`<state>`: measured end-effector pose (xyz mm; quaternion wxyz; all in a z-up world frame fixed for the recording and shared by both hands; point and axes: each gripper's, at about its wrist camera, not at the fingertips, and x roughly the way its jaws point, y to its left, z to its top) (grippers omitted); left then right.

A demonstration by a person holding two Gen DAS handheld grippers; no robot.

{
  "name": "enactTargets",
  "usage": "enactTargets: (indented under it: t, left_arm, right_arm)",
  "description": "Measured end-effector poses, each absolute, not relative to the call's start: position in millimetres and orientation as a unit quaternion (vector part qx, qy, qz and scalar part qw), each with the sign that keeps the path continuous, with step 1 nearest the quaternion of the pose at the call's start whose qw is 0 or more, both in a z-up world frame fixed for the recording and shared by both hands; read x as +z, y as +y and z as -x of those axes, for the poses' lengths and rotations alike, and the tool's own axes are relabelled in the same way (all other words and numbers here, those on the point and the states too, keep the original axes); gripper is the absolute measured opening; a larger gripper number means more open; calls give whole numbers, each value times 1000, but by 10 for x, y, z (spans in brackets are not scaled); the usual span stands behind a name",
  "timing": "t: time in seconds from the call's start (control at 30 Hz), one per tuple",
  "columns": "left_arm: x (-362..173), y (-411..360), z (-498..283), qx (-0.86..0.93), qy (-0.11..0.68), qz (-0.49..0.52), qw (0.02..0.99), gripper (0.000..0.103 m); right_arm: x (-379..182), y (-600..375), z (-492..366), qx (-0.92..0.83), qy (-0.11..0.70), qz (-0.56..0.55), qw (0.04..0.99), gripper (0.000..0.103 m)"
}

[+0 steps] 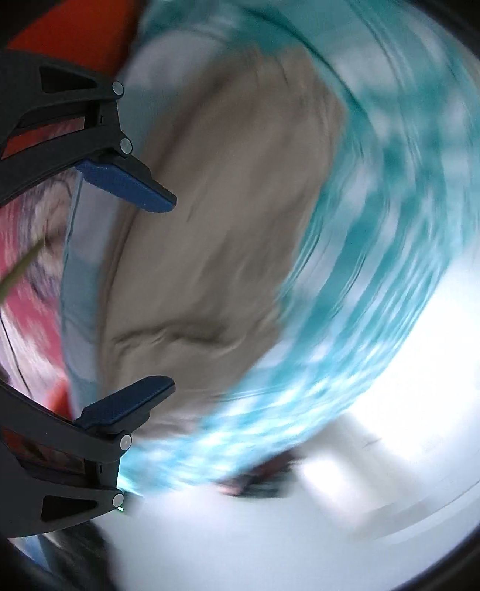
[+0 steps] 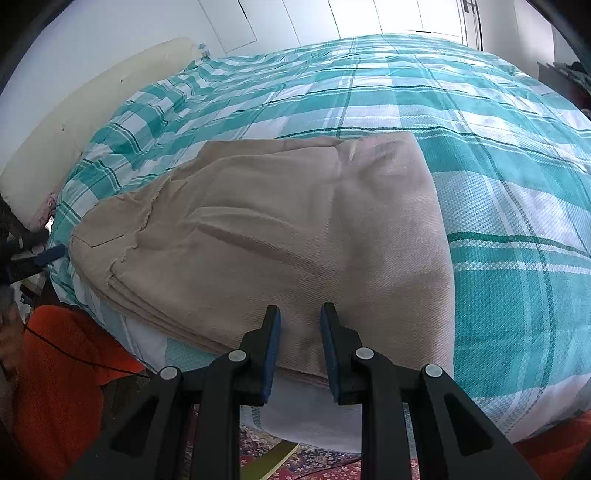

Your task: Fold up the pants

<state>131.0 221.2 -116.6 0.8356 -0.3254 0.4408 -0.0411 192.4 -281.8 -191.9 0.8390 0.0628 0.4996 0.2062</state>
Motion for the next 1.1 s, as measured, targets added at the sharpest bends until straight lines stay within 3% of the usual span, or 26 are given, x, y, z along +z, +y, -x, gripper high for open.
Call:
enactTargets:
  t: [0.17, 0.57, 0.6, 0.67, 0.7, 0.73, 0.9, 1.03, 1.1]
  left_arm:
    - [-1305, 3121, -1097, 13, 404, 438, 803, 90]
    - [-1847, 3249, -1390, 33, 438, 463, 770, 69]
    - [-1874, 3257, -1409, 32, 437, 466, 768, 64]
    - [-1928, 3284, -1447, 32, 430, 480, 764, 36]
    - [-1939, 3300, -1453, 38, 430, 484, 761, 17]
    - [-1929, 3318, -1423, 39, 421, 492, 761, 10]
    - [-1603, 3284, -1131, 16, 378, 501, 778, 2]
    - [-1983, 3403, -1033, 83, 438, 479, 756, 0]
    - [-2062, 3468, -960, 81, 416, 510, 748, 0]
  right_arm:
    - [-1928, -2845, -1937, 208, 501, -76, 837, 23]
    - [-1929, -2855, -1937, 212, 501, -82, 835, 23]
    - [-1930, -2854, -1936, 212, 500, -82, 836, 23]
    - [-1933, -2854, -1935, 213, 500, -82, 836, 23]
    - [-1931, -2852, -1937, 213, 500, -83, 836, 23]
    - [-1931, -2852, -1935, 212, 500, -84, 835, 23]
    - [-1928, -2860, -1937, 214, 500, -88, 835, 23]
    - [-1934, -2866, -1938, 215, 499, -90, 835, 23]
    - [-1940, -2869, -1945, 214, 498, -92, 835, 23]
